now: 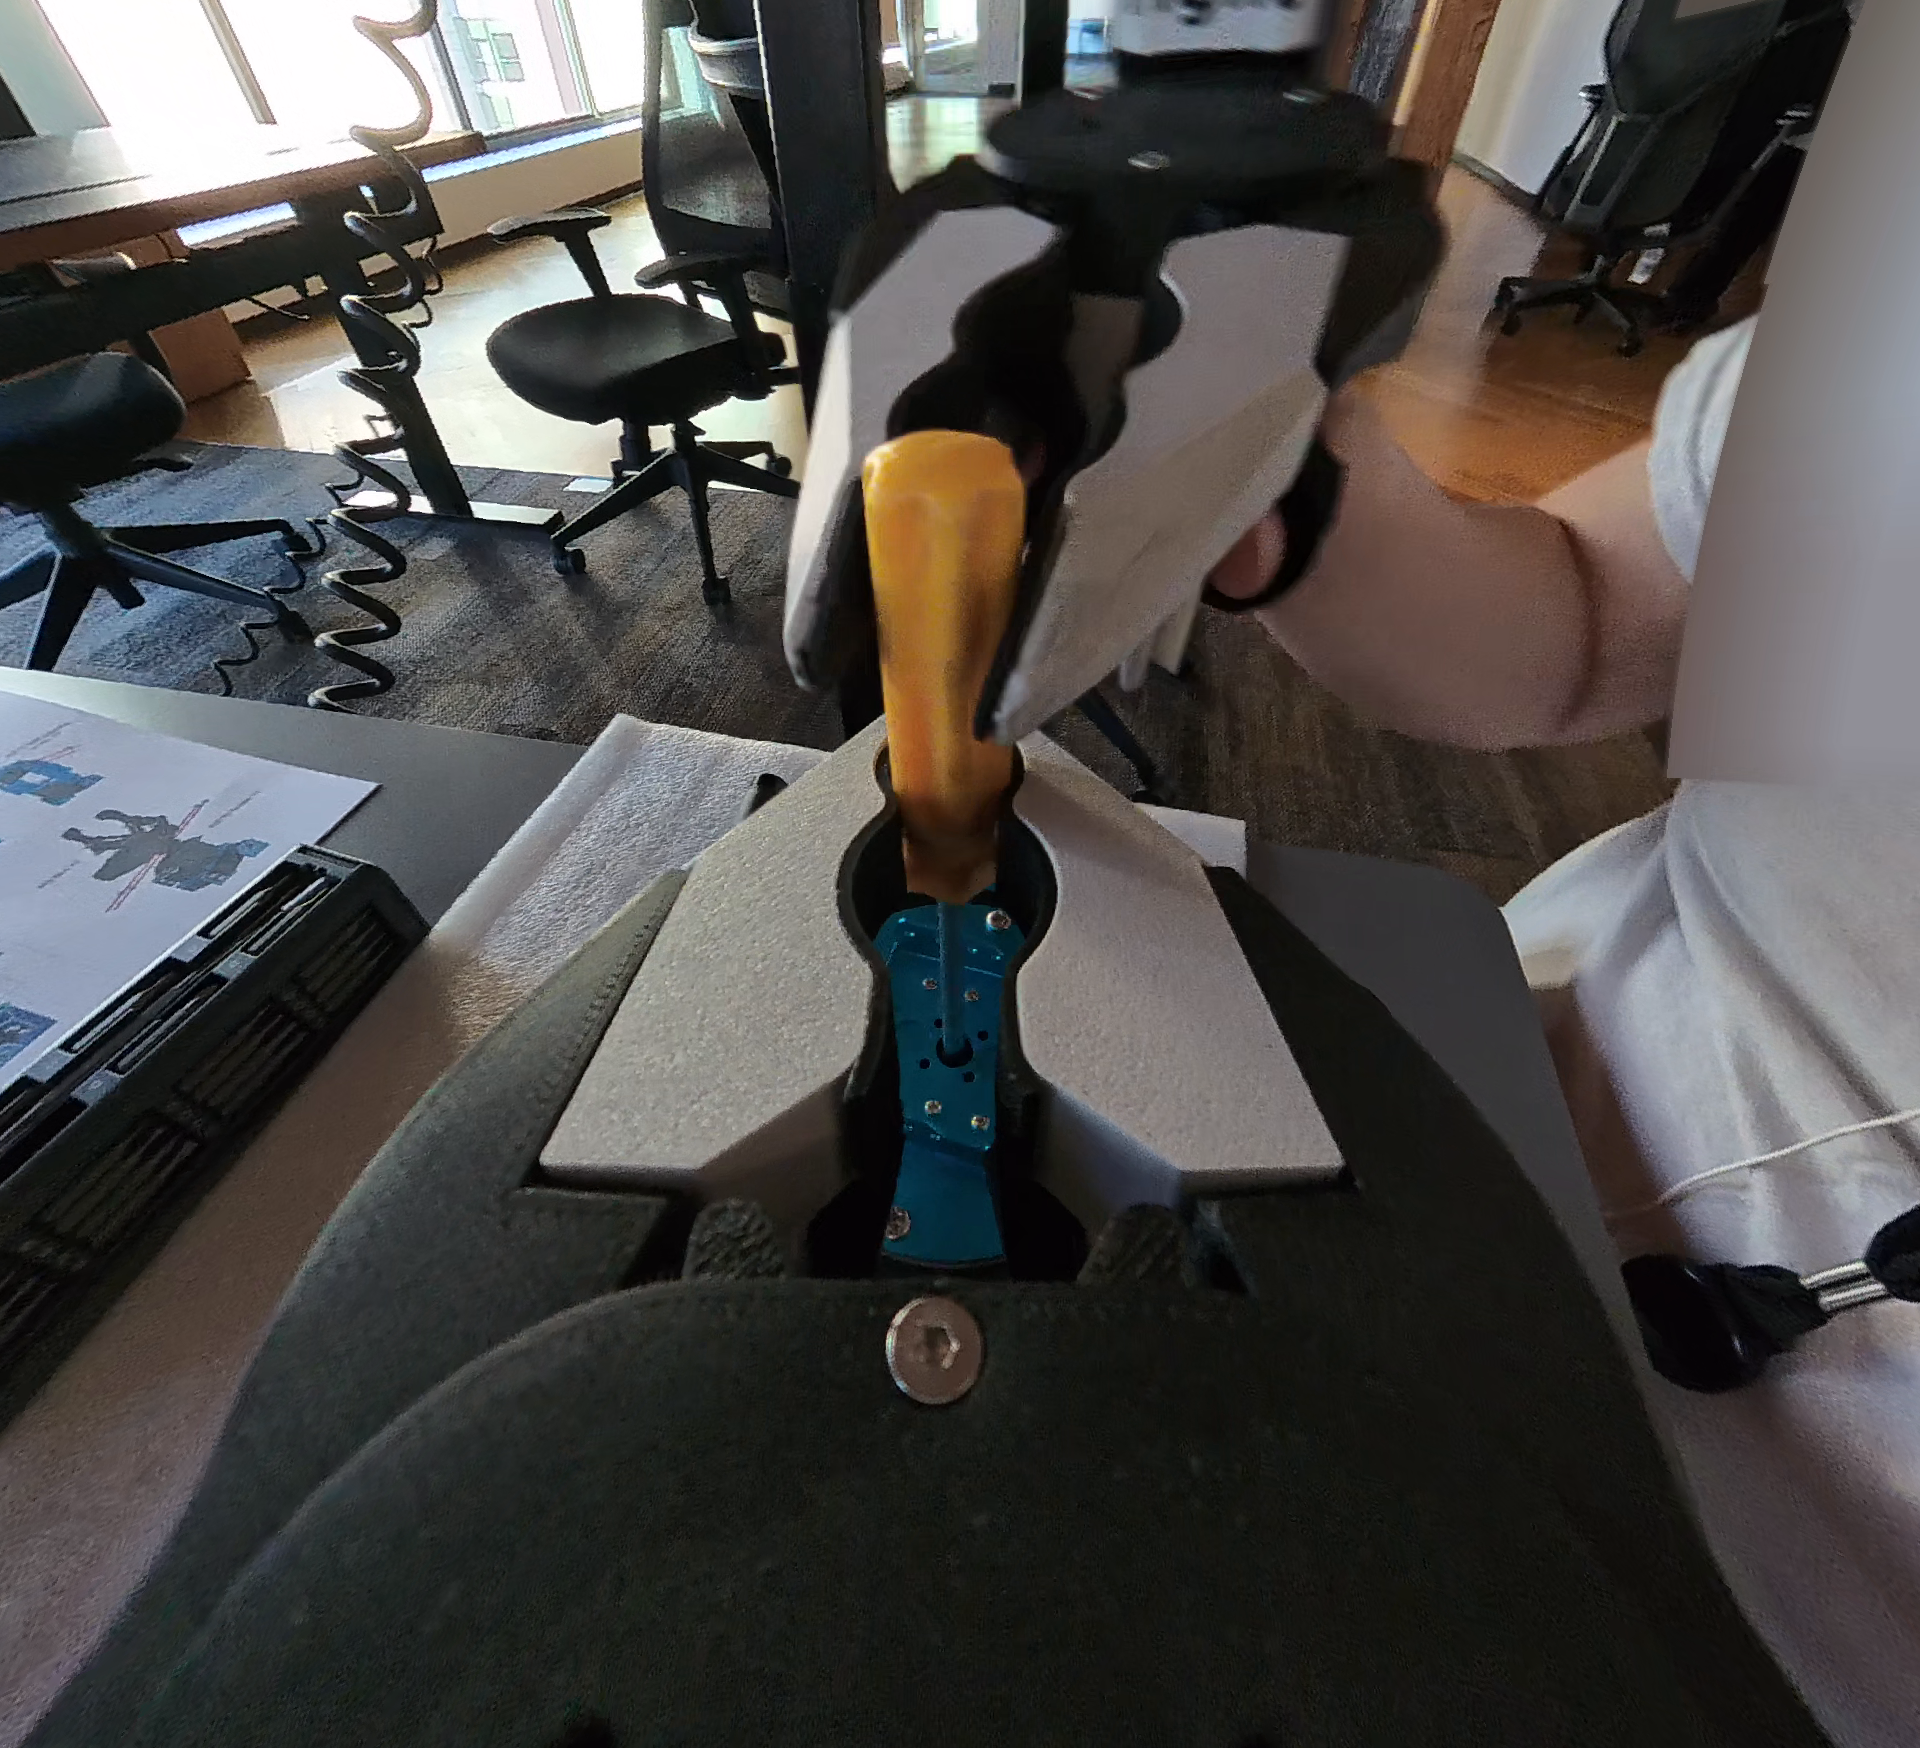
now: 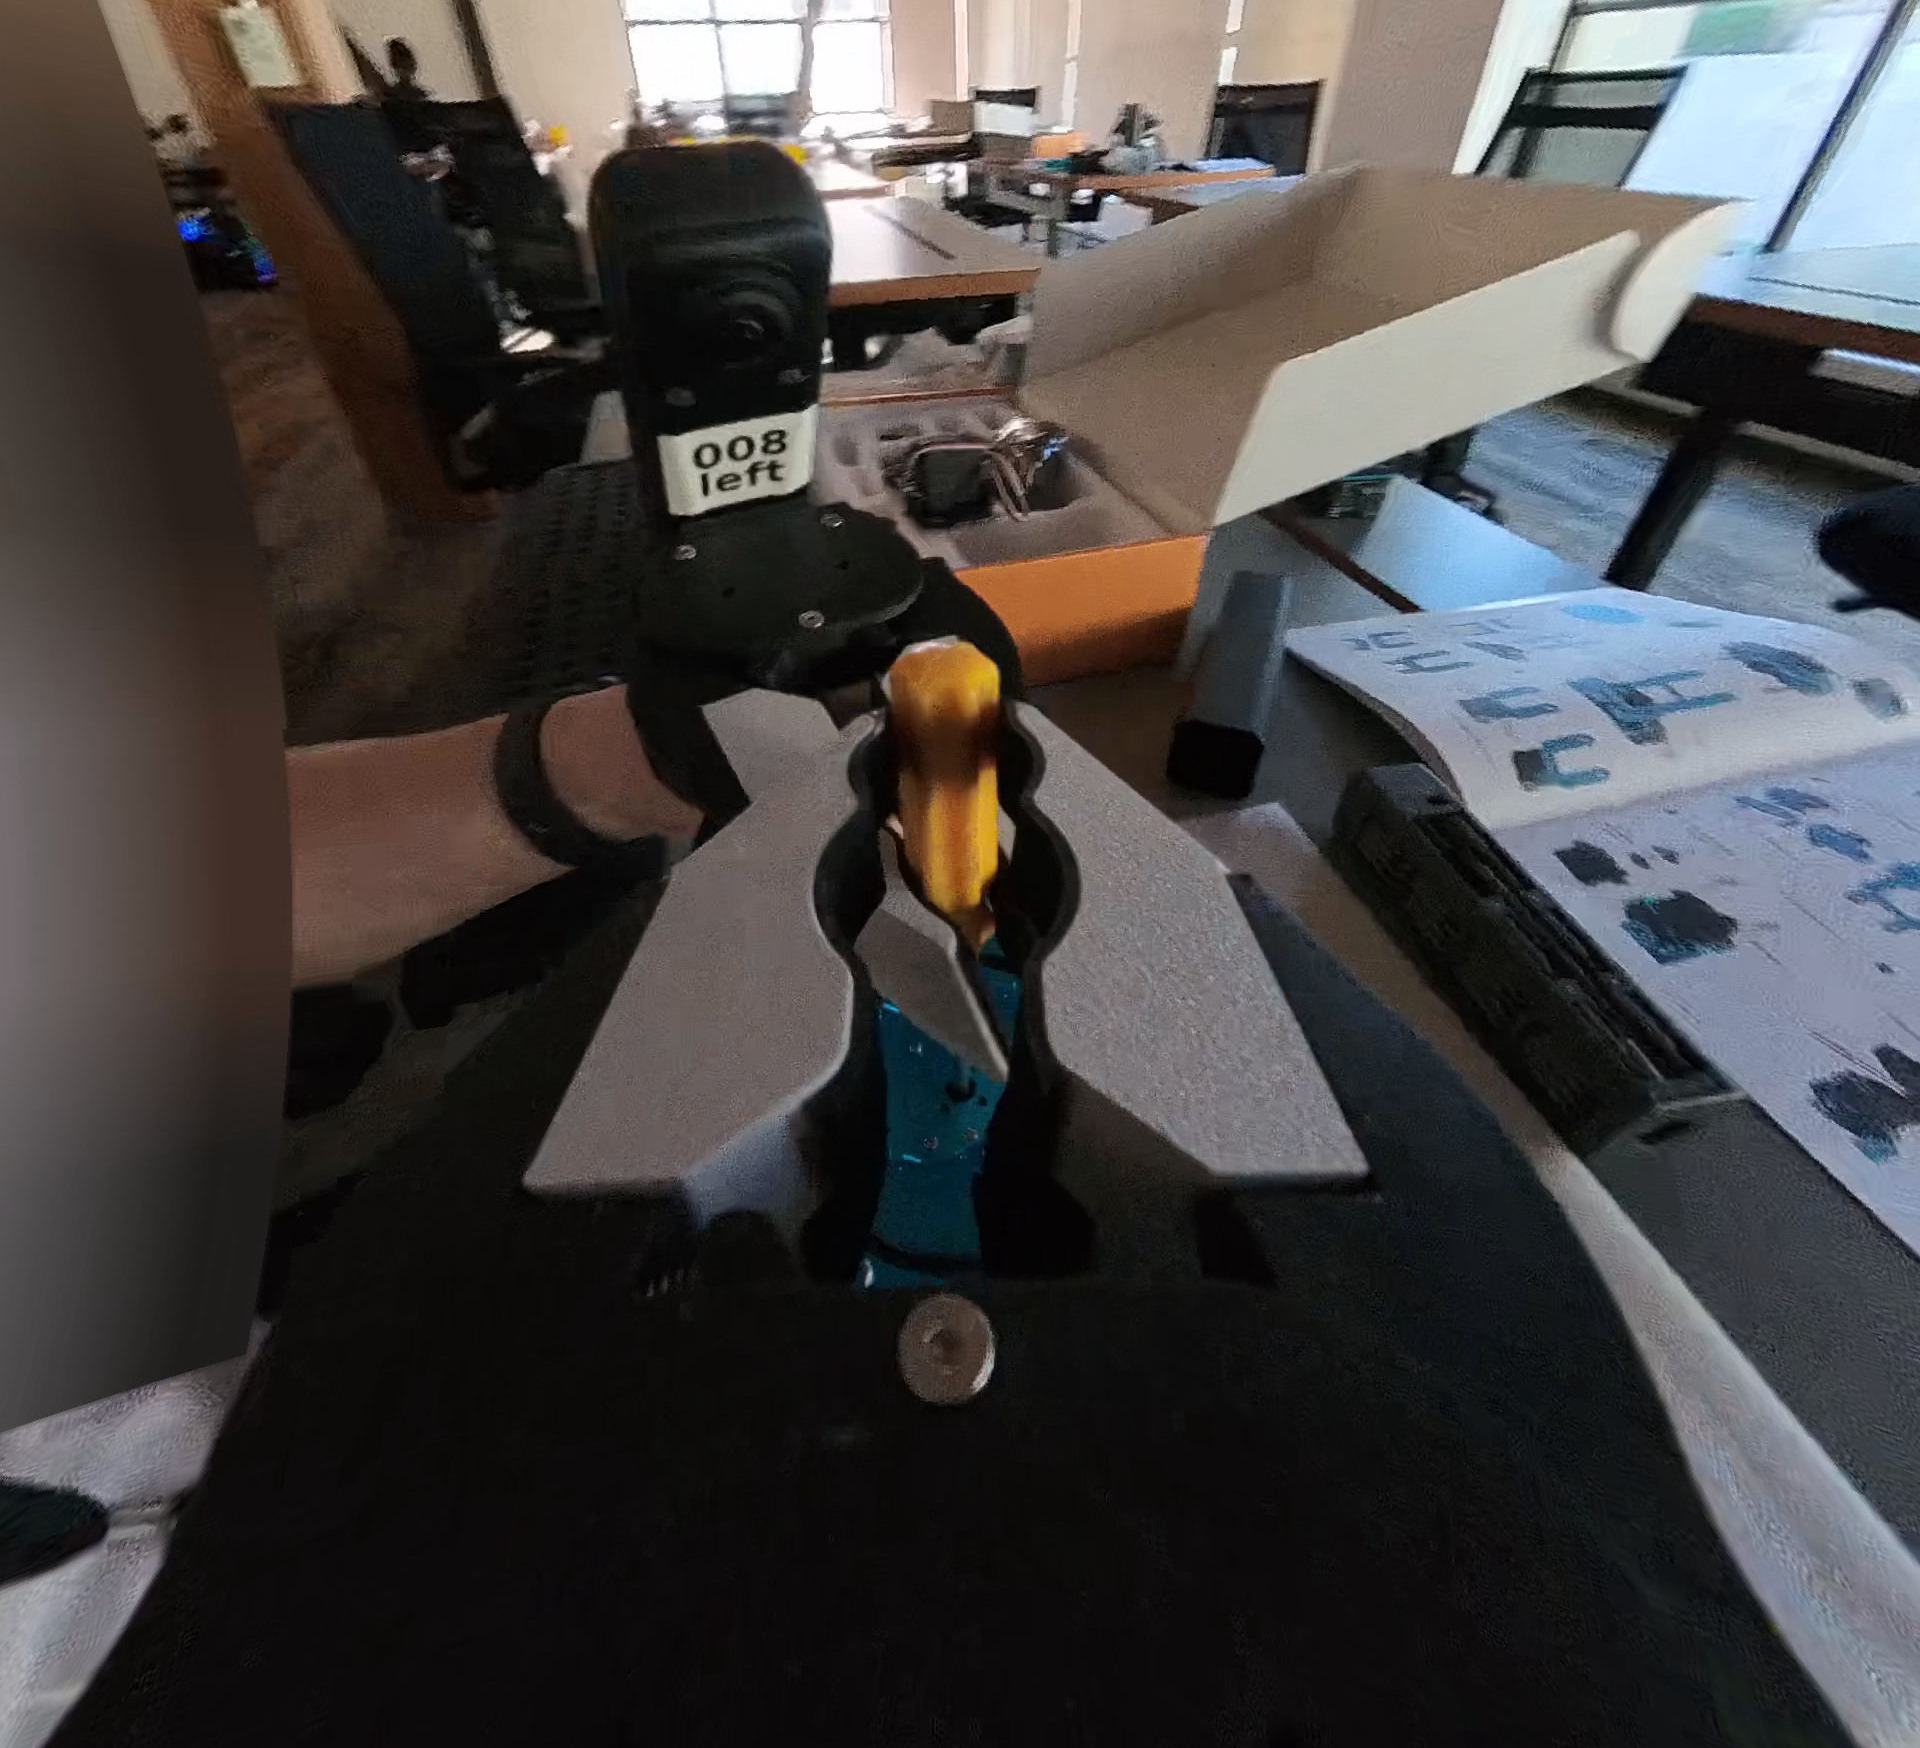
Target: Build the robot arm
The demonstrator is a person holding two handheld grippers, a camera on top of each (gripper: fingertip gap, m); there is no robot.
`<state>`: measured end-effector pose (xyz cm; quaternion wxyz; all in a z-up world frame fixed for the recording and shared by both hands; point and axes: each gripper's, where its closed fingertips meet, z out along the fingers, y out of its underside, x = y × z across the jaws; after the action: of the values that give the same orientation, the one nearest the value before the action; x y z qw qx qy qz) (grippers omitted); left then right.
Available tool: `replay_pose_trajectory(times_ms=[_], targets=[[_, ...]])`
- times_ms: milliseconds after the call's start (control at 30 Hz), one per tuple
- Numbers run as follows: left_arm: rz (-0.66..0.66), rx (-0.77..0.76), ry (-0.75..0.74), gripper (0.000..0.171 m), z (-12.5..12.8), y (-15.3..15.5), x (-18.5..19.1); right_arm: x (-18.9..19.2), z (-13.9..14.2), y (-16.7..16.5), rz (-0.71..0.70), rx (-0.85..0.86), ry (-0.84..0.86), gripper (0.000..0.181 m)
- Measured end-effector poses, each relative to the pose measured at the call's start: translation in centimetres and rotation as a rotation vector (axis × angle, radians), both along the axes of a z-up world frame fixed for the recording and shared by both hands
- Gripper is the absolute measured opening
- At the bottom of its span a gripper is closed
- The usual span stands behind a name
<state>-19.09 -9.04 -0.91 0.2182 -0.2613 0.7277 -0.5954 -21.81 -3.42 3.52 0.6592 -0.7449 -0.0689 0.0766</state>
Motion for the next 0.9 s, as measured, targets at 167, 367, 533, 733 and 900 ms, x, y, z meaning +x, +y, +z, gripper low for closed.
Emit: replay_pose_trajectory(times_ms=[167, 367, 533, 733, 900], targets=[[-0.007, 0.016, -0.013, 0.009, 0.0, -0.4, -0.2, -0.5, 0.2, -0.5, 0.023, 0.011, -0.083, 0.022], [-0.02, 0.037, -0.009, 0.009, -0.1, -0.5, -0.2, -0.8, 0.8, -1.1, 0.419, -0.067, -0.139, 0.016], [0.014, 0.018, -0.005, 0.009, -0.1, 0.1, -0.1, -0.4, 0.6, 0.0, 0.202, -0.068, -0.058, 0.016], [0.002, 0.039, -0.016, 0.009, -0.2, -0.3, -0.2, 0.0, 0.9, -0.7, -0.171, 0.046, -0.113, 0.017], [-0.005, 0.028, -0.001, 0.009, -0.1, -0.4, 0.0, 0.0, 1.0, -0.4, 0.188, -0.074, -0.202, 0.036]])
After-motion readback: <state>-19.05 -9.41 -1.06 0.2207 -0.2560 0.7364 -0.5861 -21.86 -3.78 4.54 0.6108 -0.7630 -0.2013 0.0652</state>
